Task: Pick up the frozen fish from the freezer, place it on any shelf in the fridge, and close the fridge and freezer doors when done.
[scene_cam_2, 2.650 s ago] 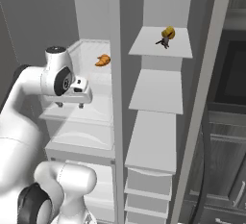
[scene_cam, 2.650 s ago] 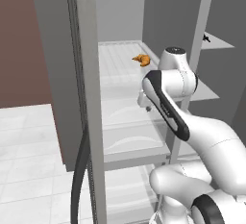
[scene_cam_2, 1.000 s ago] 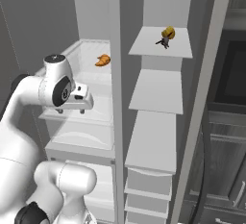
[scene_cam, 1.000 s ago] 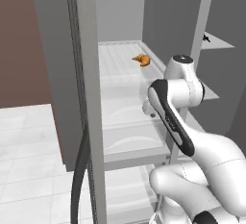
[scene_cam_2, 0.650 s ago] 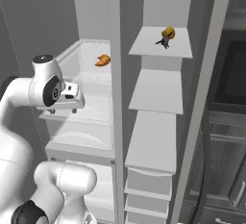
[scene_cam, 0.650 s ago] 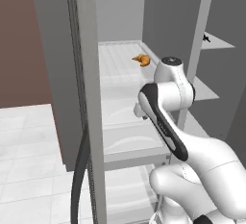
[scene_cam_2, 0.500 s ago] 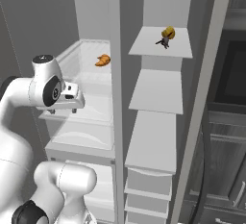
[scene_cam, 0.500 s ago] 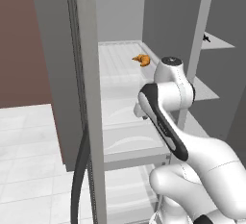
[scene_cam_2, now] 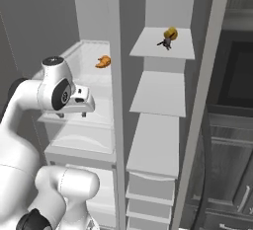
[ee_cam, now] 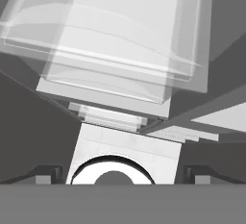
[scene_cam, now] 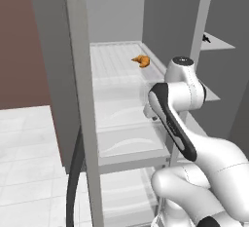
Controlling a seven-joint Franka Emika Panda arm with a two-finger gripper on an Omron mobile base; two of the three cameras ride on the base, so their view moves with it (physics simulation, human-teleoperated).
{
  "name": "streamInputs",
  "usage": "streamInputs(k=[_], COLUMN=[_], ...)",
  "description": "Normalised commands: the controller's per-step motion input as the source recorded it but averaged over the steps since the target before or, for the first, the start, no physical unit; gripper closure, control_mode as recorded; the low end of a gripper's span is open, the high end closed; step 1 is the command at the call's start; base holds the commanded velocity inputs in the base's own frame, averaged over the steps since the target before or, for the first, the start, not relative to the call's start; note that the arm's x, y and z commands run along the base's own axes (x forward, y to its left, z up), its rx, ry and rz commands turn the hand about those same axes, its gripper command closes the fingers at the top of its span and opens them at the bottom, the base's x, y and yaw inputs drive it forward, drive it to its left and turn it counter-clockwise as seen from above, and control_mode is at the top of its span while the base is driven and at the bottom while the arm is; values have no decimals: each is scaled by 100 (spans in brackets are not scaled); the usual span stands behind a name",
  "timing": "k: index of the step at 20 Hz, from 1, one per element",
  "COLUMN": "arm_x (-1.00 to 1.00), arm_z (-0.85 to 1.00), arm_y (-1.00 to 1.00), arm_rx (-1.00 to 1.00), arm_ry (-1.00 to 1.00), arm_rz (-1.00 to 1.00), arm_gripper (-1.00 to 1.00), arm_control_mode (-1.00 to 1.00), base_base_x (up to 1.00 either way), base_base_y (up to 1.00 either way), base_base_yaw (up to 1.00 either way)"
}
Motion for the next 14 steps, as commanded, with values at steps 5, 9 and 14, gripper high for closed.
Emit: streamInputs(k=[5, 9, 14], arm_x=[0, 0, 0], arm_z=[0, 0, 0], arm_y=[0, 0, 0], arm_rx=[0, 0, 0], arm_ry=[0, 0, 0], arm_rz=[0, 0, 0], arm_gripper=[-100, -100, -100], arm_control_mode=[100, 100, 100], base_base_x=[0, -1, 9], base_base_y=[-51, -59, -39], base_base_yaw=[0, 0, 0])
